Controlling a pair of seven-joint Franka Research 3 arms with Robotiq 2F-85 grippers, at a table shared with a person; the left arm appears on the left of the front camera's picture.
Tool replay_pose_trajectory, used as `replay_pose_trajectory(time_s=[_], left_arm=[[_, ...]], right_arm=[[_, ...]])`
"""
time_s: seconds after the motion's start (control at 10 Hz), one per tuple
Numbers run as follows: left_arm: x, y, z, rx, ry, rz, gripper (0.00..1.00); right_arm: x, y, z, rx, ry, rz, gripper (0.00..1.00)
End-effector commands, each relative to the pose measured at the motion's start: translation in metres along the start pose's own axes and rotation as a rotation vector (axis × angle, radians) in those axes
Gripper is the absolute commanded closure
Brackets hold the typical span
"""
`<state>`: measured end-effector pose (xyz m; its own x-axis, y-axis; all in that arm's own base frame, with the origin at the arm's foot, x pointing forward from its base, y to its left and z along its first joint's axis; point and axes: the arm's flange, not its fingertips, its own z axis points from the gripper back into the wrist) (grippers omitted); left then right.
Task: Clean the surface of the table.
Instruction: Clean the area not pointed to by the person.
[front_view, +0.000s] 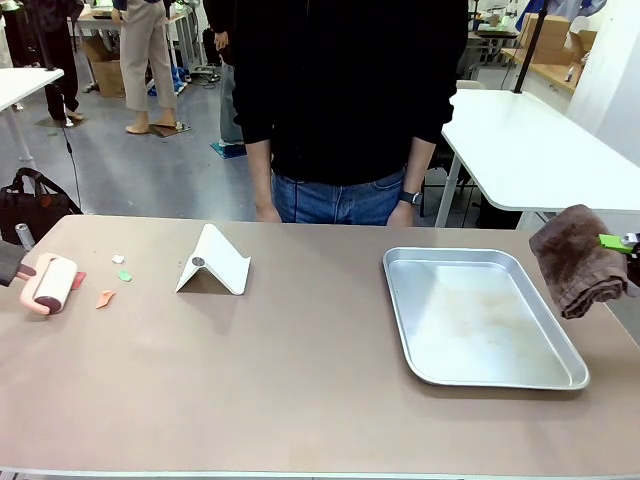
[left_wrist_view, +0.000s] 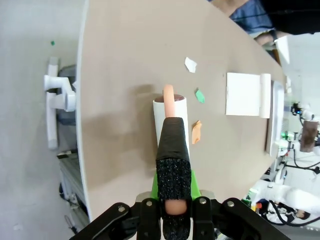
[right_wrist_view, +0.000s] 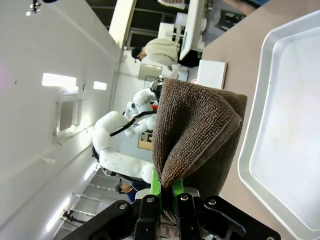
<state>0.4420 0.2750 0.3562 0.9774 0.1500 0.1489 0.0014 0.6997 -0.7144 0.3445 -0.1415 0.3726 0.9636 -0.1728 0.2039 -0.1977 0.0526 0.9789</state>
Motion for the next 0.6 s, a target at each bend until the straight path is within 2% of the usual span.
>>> replay_pose_trajectory(time_s=[0.0,0.5], left_arm=[[0.002,-0.012,-0.021,0.017,0.041,-0.002,0.78],[0.02,-0.04,-0.062,0.018,0.104,0.01,0.78]], right_arm=[[0.001,0.003,0.0,0.004,0.005,0.006,0.89],[0.001,0.003,0.0,0.004,0.005,0.006,0.89]])
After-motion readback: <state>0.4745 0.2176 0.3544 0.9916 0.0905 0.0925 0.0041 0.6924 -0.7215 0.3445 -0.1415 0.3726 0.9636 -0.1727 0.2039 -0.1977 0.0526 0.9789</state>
